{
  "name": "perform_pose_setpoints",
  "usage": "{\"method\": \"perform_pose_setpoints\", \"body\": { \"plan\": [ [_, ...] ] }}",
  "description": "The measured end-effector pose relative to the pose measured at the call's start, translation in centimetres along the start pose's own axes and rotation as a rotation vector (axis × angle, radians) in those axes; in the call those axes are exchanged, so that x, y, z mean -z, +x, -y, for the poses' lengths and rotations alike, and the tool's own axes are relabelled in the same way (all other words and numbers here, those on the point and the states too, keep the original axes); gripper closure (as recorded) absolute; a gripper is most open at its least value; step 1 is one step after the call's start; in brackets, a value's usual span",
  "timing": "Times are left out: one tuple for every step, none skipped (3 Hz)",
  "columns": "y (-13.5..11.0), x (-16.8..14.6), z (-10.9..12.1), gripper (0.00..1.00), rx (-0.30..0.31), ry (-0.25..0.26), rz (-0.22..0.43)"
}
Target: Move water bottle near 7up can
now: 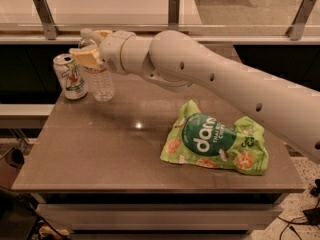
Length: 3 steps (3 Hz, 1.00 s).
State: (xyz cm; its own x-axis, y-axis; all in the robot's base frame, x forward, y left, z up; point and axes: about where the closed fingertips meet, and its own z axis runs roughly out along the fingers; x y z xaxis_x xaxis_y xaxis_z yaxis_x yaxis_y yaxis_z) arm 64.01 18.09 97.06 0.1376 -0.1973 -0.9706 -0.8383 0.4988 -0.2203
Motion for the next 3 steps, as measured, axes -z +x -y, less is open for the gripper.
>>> {"method": "perform_pose_setpoints", "body": {
  "plan": [
    [0.62, -0.51, -0.57, 1.0, 0.005, -0.004, -0.022],
    [1.25, -0.88, -0.86, 0.83, -0.002, -0.004, -0.031],
    [1.08, -0.96, -1.03, 0.6, 0.0, -0.007, -0.029]
  ]
}}
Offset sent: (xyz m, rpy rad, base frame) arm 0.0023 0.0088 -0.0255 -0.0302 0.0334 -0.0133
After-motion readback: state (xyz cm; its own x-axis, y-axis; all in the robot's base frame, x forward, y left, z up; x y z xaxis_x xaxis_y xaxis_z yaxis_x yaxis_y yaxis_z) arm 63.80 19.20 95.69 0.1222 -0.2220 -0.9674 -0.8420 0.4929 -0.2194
